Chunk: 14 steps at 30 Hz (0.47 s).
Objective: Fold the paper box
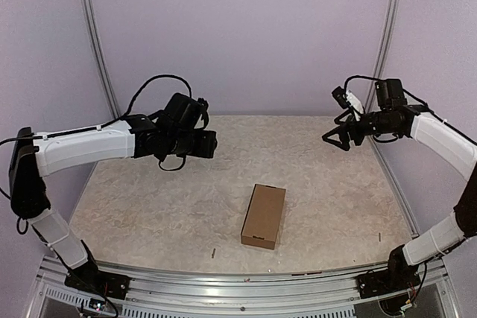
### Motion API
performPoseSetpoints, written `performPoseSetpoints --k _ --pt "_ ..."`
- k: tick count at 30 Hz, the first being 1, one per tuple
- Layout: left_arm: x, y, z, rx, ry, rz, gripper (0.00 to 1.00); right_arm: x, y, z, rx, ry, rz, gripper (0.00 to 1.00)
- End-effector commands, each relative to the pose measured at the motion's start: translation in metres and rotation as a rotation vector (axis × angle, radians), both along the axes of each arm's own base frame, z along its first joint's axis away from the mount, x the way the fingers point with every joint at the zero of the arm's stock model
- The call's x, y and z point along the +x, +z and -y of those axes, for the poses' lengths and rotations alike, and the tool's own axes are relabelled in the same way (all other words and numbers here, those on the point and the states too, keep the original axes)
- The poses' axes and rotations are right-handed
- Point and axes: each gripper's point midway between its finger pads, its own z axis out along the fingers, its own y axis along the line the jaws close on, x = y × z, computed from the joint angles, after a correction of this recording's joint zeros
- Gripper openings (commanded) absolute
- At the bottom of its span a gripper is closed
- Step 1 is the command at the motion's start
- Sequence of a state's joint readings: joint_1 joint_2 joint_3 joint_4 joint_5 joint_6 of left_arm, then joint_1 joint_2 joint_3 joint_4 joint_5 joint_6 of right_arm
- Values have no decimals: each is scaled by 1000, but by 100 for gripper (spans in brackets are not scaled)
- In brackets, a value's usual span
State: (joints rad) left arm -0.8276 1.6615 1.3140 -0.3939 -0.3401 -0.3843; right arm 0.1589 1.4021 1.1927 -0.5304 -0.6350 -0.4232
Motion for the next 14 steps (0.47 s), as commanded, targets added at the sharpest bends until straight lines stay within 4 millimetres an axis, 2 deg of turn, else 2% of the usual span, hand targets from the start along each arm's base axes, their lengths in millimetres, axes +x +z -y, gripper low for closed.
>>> performPoseSetpoints --k 1,3,5,9,14 --pt "-3 51 -40 38 18 145 99 24 46 34 68 -258 223 100" --pt "-4 72 -49 5 22 203 99 29 59 49 94 -378 275 100" --pt "-4 81 -60 -9 38 223 99 26 64 51 83 -377 307 100" --pt "-2 66 -68 26 43 179 99 25 69 55 101 -412 309 100" --pt "5 56 -66 79 13 188 99 22 52 57 86 -416 299 100"
